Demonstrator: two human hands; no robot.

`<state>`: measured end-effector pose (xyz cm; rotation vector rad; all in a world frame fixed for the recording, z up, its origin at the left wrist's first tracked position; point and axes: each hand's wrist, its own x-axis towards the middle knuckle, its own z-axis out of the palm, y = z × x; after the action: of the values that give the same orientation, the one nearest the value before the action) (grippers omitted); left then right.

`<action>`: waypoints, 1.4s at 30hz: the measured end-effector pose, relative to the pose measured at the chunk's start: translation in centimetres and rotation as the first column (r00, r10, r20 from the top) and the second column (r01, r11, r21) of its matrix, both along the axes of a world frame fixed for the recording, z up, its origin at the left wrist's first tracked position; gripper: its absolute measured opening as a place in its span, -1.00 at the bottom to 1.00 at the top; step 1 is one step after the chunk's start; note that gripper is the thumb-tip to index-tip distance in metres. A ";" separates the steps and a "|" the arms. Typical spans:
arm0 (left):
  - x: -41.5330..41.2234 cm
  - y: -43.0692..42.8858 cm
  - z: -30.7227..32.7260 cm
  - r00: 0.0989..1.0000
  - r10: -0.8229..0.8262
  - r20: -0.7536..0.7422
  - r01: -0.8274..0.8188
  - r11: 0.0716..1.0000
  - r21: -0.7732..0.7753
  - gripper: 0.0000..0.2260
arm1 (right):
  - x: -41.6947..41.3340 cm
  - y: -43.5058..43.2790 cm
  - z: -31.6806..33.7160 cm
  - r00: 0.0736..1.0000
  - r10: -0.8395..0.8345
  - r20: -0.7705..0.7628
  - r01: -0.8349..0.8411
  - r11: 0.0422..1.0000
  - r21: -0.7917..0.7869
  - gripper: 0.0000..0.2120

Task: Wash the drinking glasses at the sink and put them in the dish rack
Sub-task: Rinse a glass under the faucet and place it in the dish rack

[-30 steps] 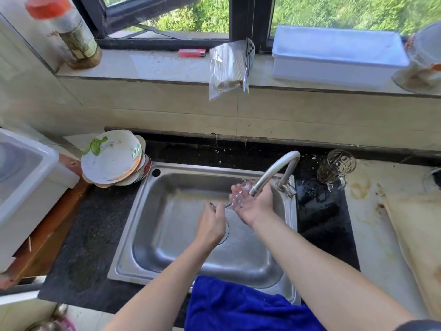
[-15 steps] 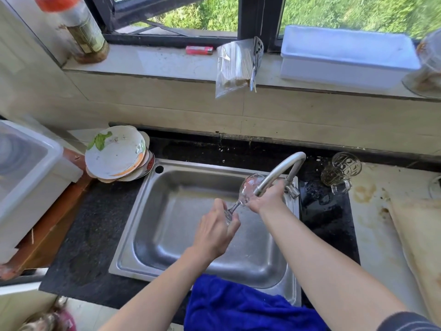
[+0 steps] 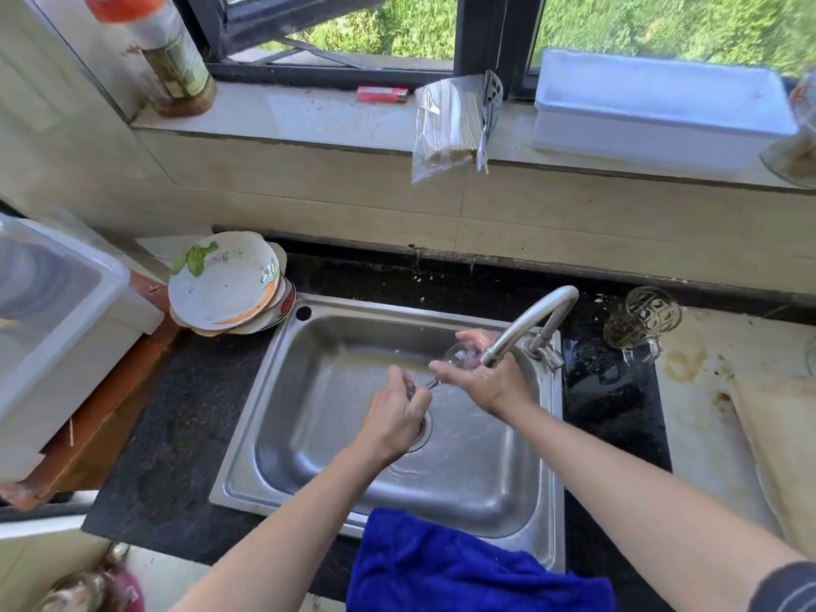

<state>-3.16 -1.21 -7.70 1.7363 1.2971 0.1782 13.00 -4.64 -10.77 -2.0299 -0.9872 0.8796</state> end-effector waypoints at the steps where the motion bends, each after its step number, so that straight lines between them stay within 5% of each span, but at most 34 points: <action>1: -0.2 0.2 -0.1 0.999 -0.033 -0.002 0.033 0.999 -0.010 -0.73 | 0.7 0.2 0.7 0.985 -0.045 -0.169 0.044 0.999 -0.013 -0.59; 3: -0.3 0.4 -0.8 0.999 -0.047 0.002 0.047 0.998 -0.035 -0.74 | 1.8 0.1 2.0 0.851 -0.173 -0.496 0.121 0.983 -0.135 -0.74; 5: 0.0 0.6 -1.7 0.994 0.074 0.077 -0.060 0.984 -0.166 -0.85 | 2.2 -0.5 2.5 0.781 -0.167 -0.602 0.053 0.978 -0.203 -0.77; 11: 4.1 0.1 -4.2 0.805 0.555 0.211 -0.259 0.648 -0.716 -0.73 | 2.9 -3.3 2.5 0.920 -0.023 -0.391 0.018 1.000 -0.017 -0.86; 15: 7.1 0.5 -4.7 0.667 0.719 0.194 -0.247 0.460 -0.853 -0.76 | 3.7 -5.9 2.5 0.965 0.042 -0.260 -0.033 0.999 0.041 -0.53; 19: 8.8 0.2 -4.2 0.626 0.749 0.217 -0.158 0.393 -0.906 -0.68 | 4.2 -7.6 3.4 0.989 0.051 -0.137 -0.034 0.992 0.125 -0.48; 22: 9.3 0.0 -3.8 0.653 0.717 0.244 -0.152 0.439 -0.885 -0.73 | 4.5 -8.3 3.9 0.994 0.087 -0.070 -0.076 0.986 0.149 -0.46; 27: 10.4 -0.6 -4.0 0.753 0.612 0.241 -0.328 0.667 -0.669 -0.91 | 3.7 -8.8 3.9 0.972 0.089 0.219 -0.136 0.968 0.210 -0.49; 31: 10.1 -1.0 -3.4 0.874 0.459 0.160 -0.325 0.795 -0.512 -0.80 | 3.9 -9.7 3.9 0.874 0.202 0.442 -0.309 0.933 0.185 -0.50; 35: 10.3 -1.3 -3.4 0.824 0.518 0.229 -0.275 0.719 -0.639 -0.89 | 4.7 -9.6 4.2 0.860 0.234 0.455 -0.344 0.922 0.176 -0.52; 37: 10.2 -0.7 -3.3 0.748 0.610 0.262 -0.215 0.596 -0.774 -0.79 | 4.9 -9.5 4.5 0.910 0.214 0.356 -0.291 0.940 0.178 -0.54; 39: 9.8 0.0 -3.1 0.687 0.676 0.268 -0.137 0.483 -0.865 -0.82 | 5.2 -9.4 5.2 0.996 0.078 0.038 -0.084 0.980 0.182 -0.57; 42: 9.3 0.1 -2.1 0.622 0.716 0.316 0.031 0.381 -0.924 -0.98 | 5.6 -8.7 5.7 0.940 -0.169 -0.297 0.196 0.978 0.065 -0.67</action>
<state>6.12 -1.14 -9.85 0.2969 0.8768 0.3215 18.57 -13.36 -5.02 -1.8149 -0.6537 0.9777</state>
